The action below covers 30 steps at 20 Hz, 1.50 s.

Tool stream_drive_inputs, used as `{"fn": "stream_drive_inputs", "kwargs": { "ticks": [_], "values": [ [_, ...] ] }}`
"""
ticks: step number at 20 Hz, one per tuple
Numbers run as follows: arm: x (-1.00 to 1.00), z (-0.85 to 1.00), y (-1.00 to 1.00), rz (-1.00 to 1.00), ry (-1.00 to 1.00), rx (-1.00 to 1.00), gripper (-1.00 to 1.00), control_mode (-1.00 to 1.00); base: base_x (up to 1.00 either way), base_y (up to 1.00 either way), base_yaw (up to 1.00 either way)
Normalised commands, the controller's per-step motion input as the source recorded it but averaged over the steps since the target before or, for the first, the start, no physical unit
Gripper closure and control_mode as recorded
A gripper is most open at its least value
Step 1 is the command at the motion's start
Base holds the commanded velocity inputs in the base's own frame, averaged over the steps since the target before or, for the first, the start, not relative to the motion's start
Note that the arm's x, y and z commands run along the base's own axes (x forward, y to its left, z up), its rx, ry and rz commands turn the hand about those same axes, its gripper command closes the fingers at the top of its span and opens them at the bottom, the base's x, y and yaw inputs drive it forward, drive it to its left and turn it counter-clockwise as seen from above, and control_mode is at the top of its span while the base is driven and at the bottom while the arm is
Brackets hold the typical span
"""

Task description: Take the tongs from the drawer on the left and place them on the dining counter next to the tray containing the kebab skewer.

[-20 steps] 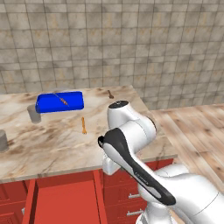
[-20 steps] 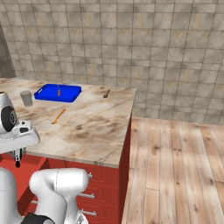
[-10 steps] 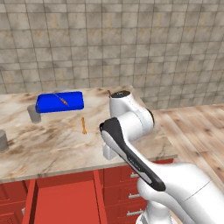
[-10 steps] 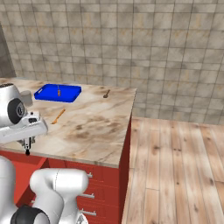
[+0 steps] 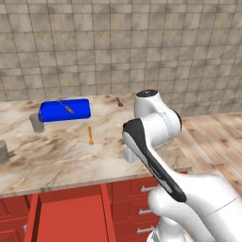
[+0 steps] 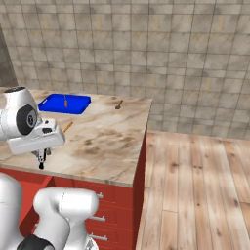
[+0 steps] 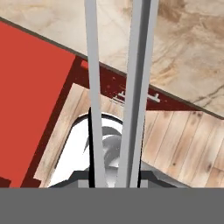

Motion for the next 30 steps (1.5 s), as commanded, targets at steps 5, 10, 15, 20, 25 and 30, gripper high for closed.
{"fn": "stream_drive_inputs", "kwargs": {
  "ticks": [5, 10, 15, 20, 25, 30],
  "values": [
    [0.1, 0.02, -0.45, -0.03, -0.22, 0.0, 1.0, -1.0, 0.0, 0.0, 0.0],
    [0.1, 0.01, -0.51, -0.04, -0.2, 0.0, 1.0, -1.0, 0.0, 0.0, 0.0],
    [0.15, 0.17, -0.46, -0.03, -0.12, 0.0, 1.0, -1.0, 0.0, 0.0, 0.0],
    [0.18, 0.28, -0.34, -0.01, -0.05, 0.03, 1.0, -1.0, 0.0, 0.0, 0.0],
    [0.15, 0.48, -0.22, -0.01, 0.0, 0.05, 1.0, -1.0, 0.0, 0.0, 0.0],
    [0.0, 0.38, -0.19, -0.02, 0.0, 0.02, 1.0, -1.0, 0.0, 0.0, 0.0]
  ]
}}
